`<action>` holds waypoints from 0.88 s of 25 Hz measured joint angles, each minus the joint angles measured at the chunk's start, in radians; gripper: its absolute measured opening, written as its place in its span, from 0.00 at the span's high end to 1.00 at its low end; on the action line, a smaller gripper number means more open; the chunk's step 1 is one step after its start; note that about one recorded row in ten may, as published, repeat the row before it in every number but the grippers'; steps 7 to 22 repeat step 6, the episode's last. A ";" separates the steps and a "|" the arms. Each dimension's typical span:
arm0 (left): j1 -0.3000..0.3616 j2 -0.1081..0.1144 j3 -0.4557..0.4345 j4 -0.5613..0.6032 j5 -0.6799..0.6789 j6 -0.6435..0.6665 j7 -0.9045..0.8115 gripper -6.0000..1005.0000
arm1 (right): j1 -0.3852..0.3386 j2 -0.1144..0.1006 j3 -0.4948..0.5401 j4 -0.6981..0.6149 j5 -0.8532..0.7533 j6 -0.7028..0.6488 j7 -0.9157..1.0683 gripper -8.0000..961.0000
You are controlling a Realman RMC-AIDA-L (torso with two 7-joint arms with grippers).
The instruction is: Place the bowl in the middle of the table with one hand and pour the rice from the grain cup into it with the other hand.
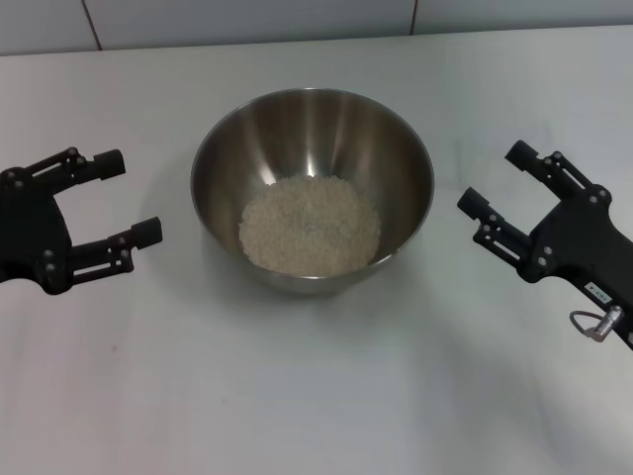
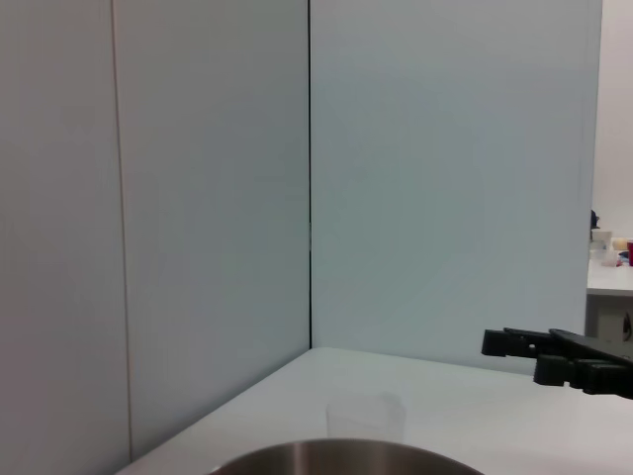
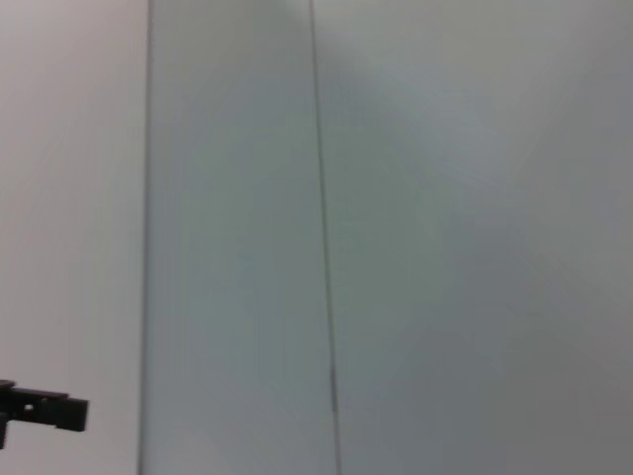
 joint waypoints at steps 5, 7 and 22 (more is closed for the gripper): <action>0.009 0.000 0.001 -0.025 0.005 0.007 0.011 0.18 | 0.023 -0.003 -0.034 -0.017 -0.007 -0.004 0.005 0.21; 0.010 0.000 0.001 -0.033 0.004 0.008 0.018 0.18 | 0.025 -0.003 -0.034 -0.019 -0.007 -0.003 0.006 0.21; 0.010 0.000 0.001 -0.033 0.004 0.008 0.018 0.18 | 0.025 -0.003 -0.034 -0.019 -0.007 -0.003 0.006 0.21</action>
